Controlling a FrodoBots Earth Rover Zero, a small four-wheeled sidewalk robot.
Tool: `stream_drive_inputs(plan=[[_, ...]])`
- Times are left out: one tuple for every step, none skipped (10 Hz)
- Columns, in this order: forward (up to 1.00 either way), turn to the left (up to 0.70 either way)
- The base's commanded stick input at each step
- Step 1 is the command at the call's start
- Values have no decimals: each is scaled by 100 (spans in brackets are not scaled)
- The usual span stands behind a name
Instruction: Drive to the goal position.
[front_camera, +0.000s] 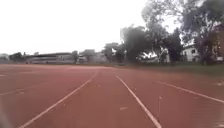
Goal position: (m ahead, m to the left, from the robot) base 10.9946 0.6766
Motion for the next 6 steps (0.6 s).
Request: stream_drive_inputs(plan=[[45,0],[45,0],[45,0],[45,0],[45,0],[45,0]])
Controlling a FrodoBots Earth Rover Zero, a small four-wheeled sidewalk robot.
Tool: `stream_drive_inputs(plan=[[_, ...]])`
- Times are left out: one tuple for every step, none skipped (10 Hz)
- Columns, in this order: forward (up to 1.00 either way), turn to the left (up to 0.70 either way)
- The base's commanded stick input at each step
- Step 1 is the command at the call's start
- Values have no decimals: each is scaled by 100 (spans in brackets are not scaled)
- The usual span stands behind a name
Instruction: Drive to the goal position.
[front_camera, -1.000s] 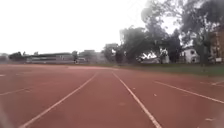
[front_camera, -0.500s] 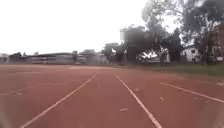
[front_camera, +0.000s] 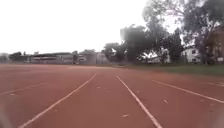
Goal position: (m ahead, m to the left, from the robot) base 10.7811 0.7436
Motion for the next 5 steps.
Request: stream_drive_inputs(plan=[[45,0],[45,0],[45,0],[45,0],[45,0]])
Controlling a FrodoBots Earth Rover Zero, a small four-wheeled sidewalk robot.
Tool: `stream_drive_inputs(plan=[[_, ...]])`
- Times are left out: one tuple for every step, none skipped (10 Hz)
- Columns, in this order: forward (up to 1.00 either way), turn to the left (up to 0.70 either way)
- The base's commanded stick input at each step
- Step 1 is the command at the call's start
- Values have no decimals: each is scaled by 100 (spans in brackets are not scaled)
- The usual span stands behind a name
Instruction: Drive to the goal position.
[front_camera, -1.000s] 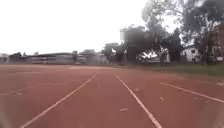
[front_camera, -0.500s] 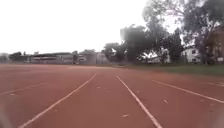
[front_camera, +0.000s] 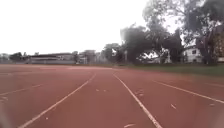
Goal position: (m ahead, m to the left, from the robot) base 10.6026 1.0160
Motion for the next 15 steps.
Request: stream_drive_inputs(plan=[[45,0],[45,0],[45,0],[45,0],[45,0],[45,0],[45,0],[45,0],[45,0],[45,0],[45,0],[45,0],[45,0],[45,0],[45,0]])
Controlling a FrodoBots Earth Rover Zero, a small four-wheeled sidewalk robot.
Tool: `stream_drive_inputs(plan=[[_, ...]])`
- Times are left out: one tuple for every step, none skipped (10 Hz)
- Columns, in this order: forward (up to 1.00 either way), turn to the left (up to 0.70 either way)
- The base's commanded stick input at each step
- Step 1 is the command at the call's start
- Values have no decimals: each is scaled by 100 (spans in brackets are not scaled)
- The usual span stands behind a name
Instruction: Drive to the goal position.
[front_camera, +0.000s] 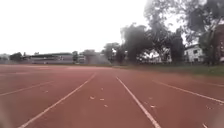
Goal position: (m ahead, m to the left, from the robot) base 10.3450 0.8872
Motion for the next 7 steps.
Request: stream_drive_inputs(plan=[[45,0],[45,0],[45,0],[45,0],[45,0],[45,0],[45,0]])
